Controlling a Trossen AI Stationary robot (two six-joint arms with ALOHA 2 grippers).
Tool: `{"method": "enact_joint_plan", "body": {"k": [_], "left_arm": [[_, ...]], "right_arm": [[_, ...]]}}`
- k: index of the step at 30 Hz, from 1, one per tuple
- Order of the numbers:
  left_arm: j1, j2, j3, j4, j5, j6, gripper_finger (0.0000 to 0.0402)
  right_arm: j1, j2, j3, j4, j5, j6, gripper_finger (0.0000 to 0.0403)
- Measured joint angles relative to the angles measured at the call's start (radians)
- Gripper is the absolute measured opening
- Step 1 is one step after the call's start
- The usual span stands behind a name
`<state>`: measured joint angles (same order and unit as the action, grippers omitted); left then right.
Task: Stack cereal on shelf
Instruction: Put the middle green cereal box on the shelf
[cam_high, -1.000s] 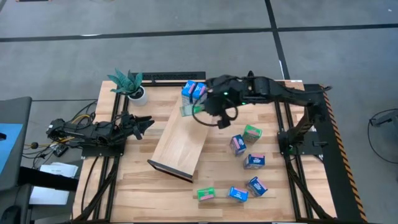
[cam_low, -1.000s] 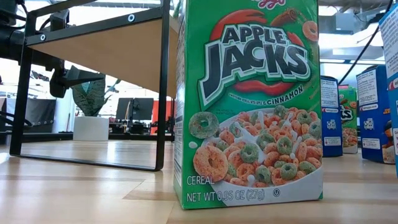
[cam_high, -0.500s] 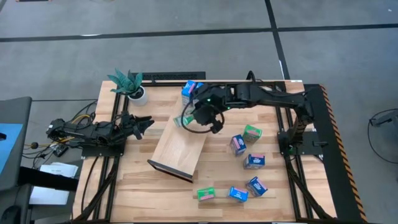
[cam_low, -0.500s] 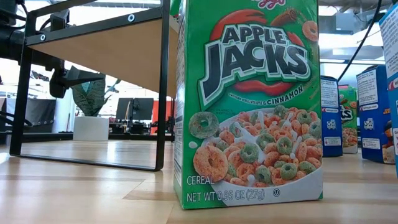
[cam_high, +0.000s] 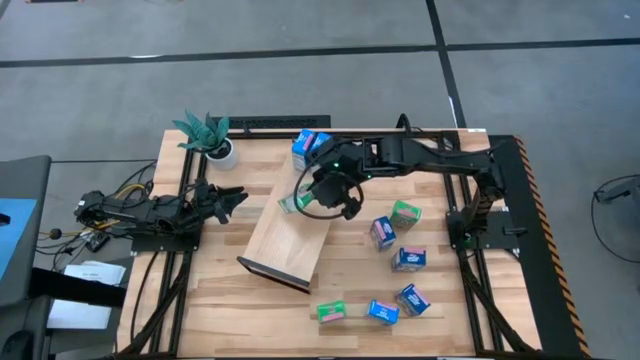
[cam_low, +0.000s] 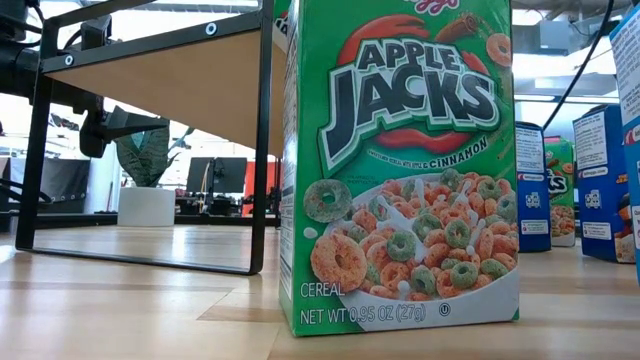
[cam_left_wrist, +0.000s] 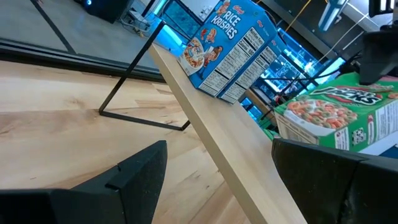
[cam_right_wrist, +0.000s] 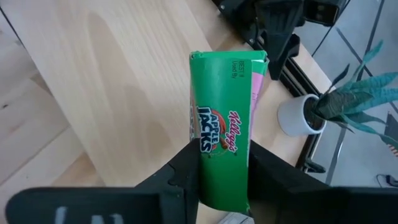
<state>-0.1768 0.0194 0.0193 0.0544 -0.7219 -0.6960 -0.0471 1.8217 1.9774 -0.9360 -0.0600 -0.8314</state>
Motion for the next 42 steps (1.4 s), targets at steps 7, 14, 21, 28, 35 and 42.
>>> {"method": "enact_joint_plan", "body": {"k": [7, 14, 21, 28, 35, 42], "left_arm": [[0.0, 0.0, 0.0, 0.0, 0.0, 0.0, 0.028], [0.0, 0.0, 0.0, 0.0, 0.0, 0.0, 0.028], [0.0, 0.0, 0.0, 0.0, 0.0, -0.001, 0.028], [0.0, 0.0, 0.0, 0.0, 0.0, -0.004, 0.028], [0.0, 0.0, 0.0, 0.0, 0.0, -0.004, 0.028], [0.0, 0.0, 0.0, 0.0, 0.0, -0.006, 0.028]], "right_arm": [[-0.001, 0.0, 0.0, 0.0, 0.001, 0.0, 0.0155], [-0.005, 0.0, 0.0, 0.0, 0.001, 0.001, 0.0177], [-0.008, 0.0, 0.0, 0.0, 0.002, 0.003, 0.0197], [-0.008, 0.0, 0.0, 0.005, 0.002, 0.003, 0.02], [-0.008, 0.0, -0.001, 0.021, 0.037, 0.049, 0.0199], [0.028, -0.08, -0.002, 0.072, 0.141, 0.203, 0.0196]]}}
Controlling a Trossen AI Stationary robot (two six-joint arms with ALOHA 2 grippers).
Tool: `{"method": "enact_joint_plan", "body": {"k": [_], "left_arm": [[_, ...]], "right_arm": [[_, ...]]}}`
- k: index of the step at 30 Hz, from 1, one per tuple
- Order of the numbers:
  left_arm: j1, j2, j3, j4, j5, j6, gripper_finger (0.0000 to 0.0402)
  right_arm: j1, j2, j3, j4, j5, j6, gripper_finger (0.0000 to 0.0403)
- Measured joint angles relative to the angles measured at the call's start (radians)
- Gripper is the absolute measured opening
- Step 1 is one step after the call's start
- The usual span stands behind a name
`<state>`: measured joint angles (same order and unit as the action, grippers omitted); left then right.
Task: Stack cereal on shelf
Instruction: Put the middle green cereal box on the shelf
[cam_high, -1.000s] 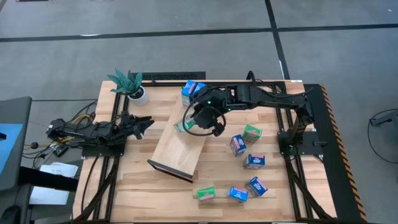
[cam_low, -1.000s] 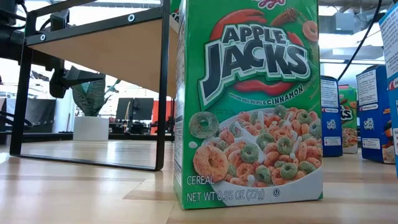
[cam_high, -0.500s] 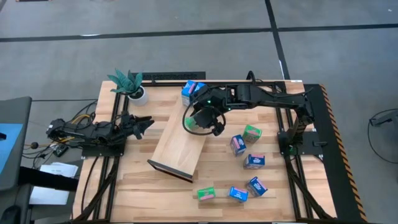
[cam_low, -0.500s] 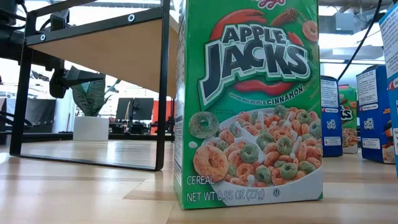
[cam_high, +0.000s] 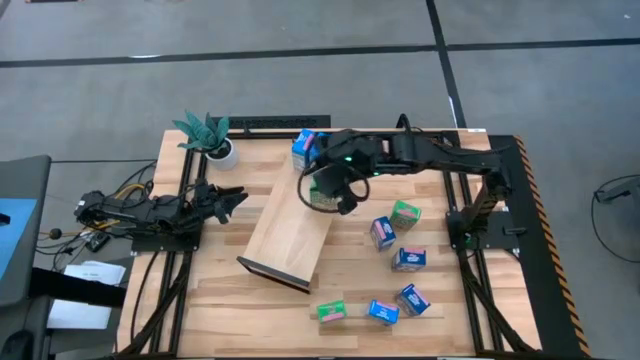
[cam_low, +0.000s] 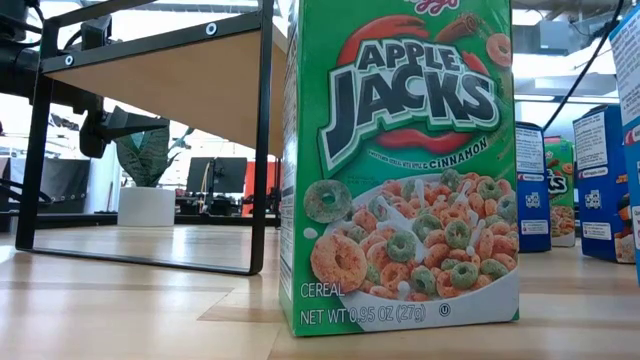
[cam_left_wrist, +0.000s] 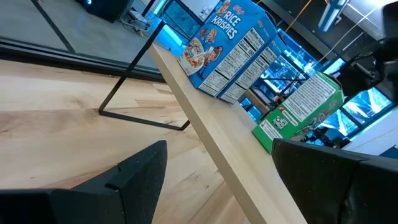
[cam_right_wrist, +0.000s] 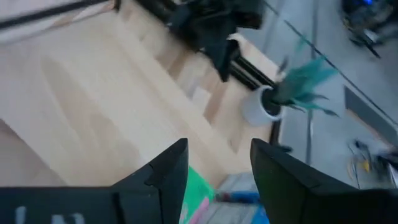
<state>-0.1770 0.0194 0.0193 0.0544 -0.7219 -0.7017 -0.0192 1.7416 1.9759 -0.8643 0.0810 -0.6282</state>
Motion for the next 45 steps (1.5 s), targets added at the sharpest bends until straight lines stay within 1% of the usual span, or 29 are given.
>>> {"method": "enact_joint_plan", "body": {"k": [2, 4, 5, 7, 10, 11, 12, 15, 17, 20, 23, 26, 34, 37, 41, 45], "left_arm": [[0.0, 0.0, 0.0, 0.0, 0.0, -0.001, 0.028], [0.0, 0.0, 0.0, 0.0, 0.0, -0.002, 0.028], [0.0, 0.0, 0.0, 0.0, 0.0, -0.002, 0.028], [0.0, 0.0, 0.0, 0.0, 0.0, -0.002, 0.028], [0.0, 0.0, 0.0, 0.0, -0.001, -0.001, 0.028], [0.0, 0.0, 0.0, 0.0, -0.002, -0.001, 0.028], [0.0, 0.0, 0.0, 0.0, -0.006, -0.001, 0.028], [0.0, 0.0, 0.0, 0.0, -0.015, -0.002, 0.028], [0.0, 0.0, 0.0, 0.0, -0.018, -0.001, 0.028], [0.0, 0.0, 0.0, 0.0, -0.019, -0.002, 0.028], [0.0, 0.0, 0.0, 0.0, -0.019, -0.012, 0.028], [0.0, 0.0, 0.0, 0.0, -0.019, -0.019, 0.028], [0.0, 0.0, 0.0, 0.0, -0.019, -0.021, 0.028], [0.0, 0.0, 0.0, 0.0, -0.019, -0.018, 0.028], [0.0, 0.0, 0.0, 0.0, -0.02, -0.018, 0.028], [0.0, 0.007, 0.0, 0.0, -0.019, -0.023, 0.028]], "right_arm": [[0.026, -0.031, 0.001, -0.015, 0.075, 0.072, 0.0185], [0.052, -0.062, 0.002, -0.087, 0.147, 0.152, 0.0161], [0.063, -0.075, 0.002, -0.131, 0.166, 0.201, 0.0144], [0.081, -0.098, -0.005, -0.229, 0.178, 0.325, 0.0104], [0.111, -0.122, -0.062, -0.307, 0.18, 0.477, 0.0033], [0.127, -0.131, -0.096, -0.311, 0.186, 0.507, 0.0019], [0.143, -0.142, -0.133, -0.302, 0.193, 0.532, 0.0013], [0.181, -0.181, -0.268, -0.22, 0.22, 0.619, 0.0021], [0.197, -0.204, -0.37, -0.125, 0.227, 0.636, 0.0019], [0.189, -0.227, -0.488, 0.046, 0.235, 0.643, 0.0007], [0.16, -0.234, -0.555, 0.113, 0.236, 0.668, 0.0011], [0.131, -0.231, -0.578, 0.125, 0.237, 0.672, 0.0017], [0.064, -0.225, -0.598, 0.241, 0.209, 0.589, 0.0009], [0.035, -0.19, -0.6, 0.273, 0.204, 0.566, 0.0016], [0.001, -0.132, -0.597, 0.333, 0.125, 0.536, 0.0019], [-0.002, -0.084, -0.582, 0.357, 0.128, 0.481, 0.0013]]}}
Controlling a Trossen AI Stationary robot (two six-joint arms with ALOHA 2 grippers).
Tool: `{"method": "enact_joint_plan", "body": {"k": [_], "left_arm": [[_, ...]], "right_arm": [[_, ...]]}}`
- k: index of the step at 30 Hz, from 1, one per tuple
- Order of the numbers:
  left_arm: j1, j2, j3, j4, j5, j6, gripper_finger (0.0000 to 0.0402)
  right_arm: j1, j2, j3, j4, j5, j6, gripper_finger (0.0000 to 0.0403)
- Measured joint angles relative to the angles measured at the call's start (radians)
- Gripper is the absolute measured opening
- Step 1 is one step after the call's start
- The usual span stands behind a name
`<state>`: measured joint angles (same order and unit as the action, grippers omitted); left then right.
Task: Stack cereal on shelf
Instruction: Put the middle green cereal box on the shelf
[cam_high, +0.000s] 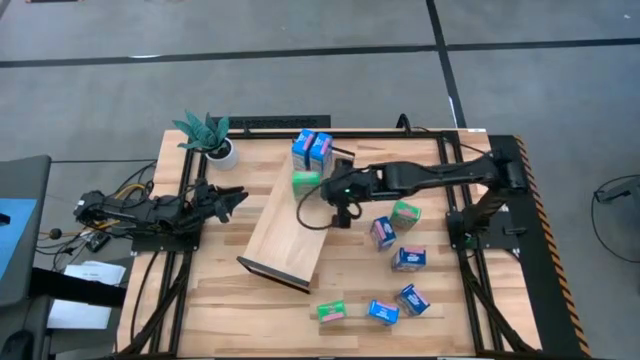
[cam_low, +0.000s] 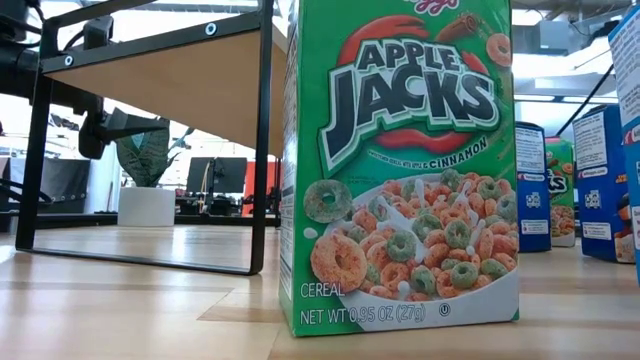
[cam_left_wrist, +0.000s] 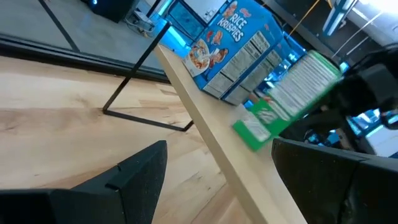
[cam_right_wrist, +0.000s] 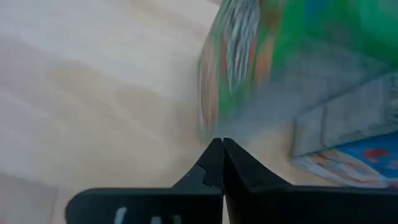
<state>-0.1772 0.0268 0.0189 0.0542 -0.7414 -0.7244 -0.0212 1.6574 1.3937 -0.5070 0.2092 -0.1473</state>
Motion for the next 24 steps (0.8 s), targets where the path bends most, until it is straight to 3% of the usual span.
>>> {"method": "enact_joint_plan", "body": {"k": [11, 16, 20, 24], "left_arm": [[0.0, 0.024, 0.0, 0.003, -0.004, -0.002, 0.028], [0.001, 0.026, -0.002, 0.054, -0.035, 0.01, 0.0279], [0.003, 0.025, 0.0, 0.181, -0.06, 0.17, 0.027], [0.003, 0.025, 0.0, 0.323, -0.055, 0.307, 0.0233]], "right_arm": [[-0.006, -0.002, 0.028, 0.084, 0.033, 0.014, 0.0018], [0.027, -0.013, 0.151, 0.077, 0.087, -0.059, 0.0011], [0.018, -0.013, 0.207, 0.077, 0.107, -0.076, 0.0014], [0.018, -0.012, 0.206, 0.054, 0.087, -0.045, 0.0014]]}}
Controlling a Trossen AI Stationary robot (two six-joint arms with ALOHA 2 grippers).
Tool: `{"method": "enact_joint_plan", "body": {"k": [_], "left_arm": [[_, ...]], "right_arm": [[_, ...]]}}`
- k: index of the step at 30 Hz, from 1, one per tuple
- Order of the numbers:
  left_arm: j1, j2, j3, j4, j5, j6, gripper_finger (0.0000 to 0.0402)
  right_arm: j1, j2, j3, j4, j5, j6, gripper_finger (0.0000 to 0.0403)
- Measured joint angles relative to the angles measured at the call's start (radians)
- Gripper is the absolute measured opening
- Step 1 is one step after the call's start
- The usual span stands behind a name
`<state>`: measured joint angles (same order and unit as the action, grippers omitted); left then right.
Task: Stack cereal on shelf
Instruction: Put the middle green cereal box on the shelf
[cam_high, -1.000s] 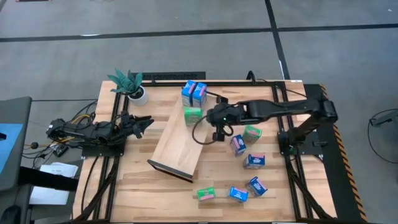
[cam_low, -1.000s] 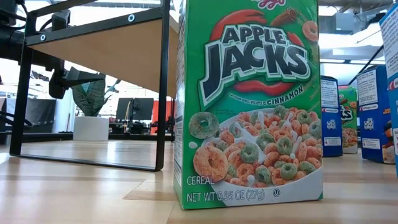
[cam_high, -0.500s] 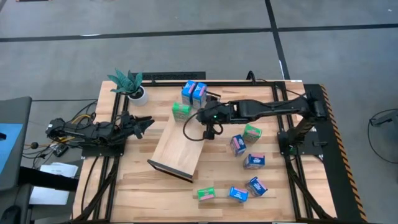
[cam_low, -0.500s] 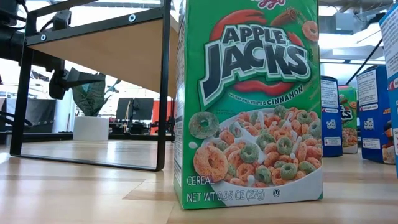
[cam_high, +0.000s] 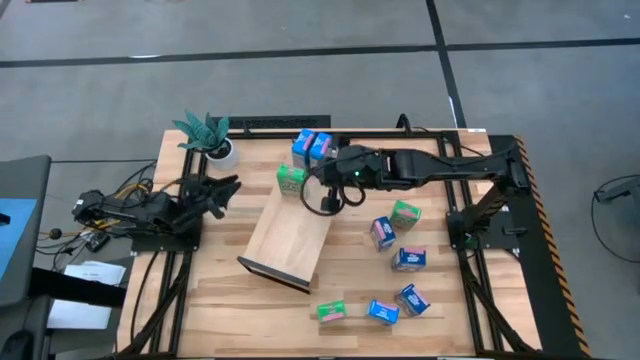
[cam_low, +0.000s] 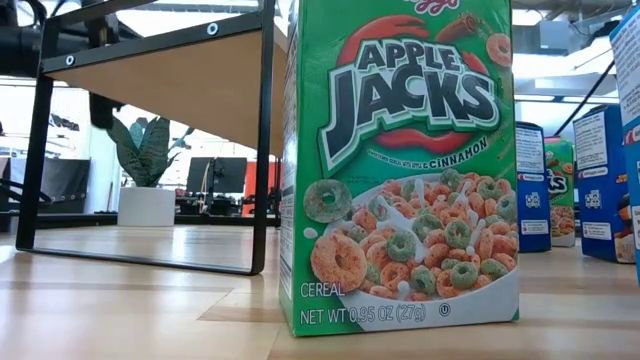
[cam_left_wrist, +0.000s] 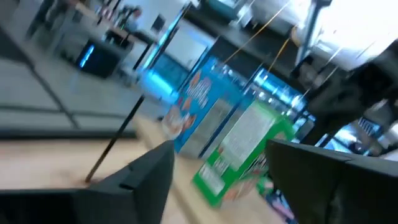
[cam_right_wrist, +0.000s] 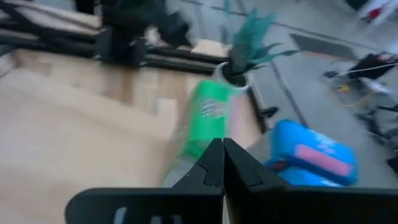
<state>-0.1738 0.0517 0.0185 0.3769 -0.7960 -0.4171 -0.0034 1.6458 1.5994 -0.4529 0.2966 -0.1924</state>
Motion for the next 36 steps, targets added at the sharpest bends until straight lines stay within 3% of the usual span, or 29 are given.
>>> {"method": "enact_joint_plan", "body": {"k": [4, 9, 12, 17, 19, 24, 28, 32, 36], "left_arm": [[0.0, 0.007, 0.017, 0.047, 0.028, 0.058, 0.0155], [0.0, 0.092, 0.13, -0.008, 0.028, 0.093, 0.0018], [0.004, 0.2, 0.25, -0.091, 0.013, 0.154, 0.0005], [0.094, 0.424, 0.482, -0.405, 0.046, 0.123, 0.0], [0.169, 0.511, 0.543, -0.496, 0.128, 0.096, 0.0], [0.404, 0.661, 0.604, -0.454, 0.518, 0.188, 0.0], [0.576, 0.693, 0.628, -0.452, 0.686, 0.281, 0.0], [0.741, 0.705, 0.629, -0.439, 0.929, 0.334, 0.0], [0.841, 0.781, 0.629, -0.38, 1.122, 0.338, 0.0]], "right_arm": [[0.015, 0.01, 0.0, -0.006, -0.038, 0.009, 0.0013], [0.024, 0.013, -0.001, -0.012, -0.037, 0.034, 0.0014], [0.024, 0.013, 0.0, -0.03, -0.037, 0.053, 0.0015], [0.027, 0.013, 0.0, -0.044, -0.047, 0.055, 0.0014], [0.031, 0.013, 0.0, -0.044, -0.056, 0.055, 0.0014], [0.044, 0.013, 0.0, -0.051, -0.063, 0.062, 0.0013], [0.055, 0.013, 0.0, -0.068, -0.063, 0.064, 0.0013], [0.063, 0.013, 0.0, -0.069, -0.063, 0.064, 0.0013], [0.062, 0.013, 0.0, -0.065, -0.064, 0.064, 0.0013]]}}
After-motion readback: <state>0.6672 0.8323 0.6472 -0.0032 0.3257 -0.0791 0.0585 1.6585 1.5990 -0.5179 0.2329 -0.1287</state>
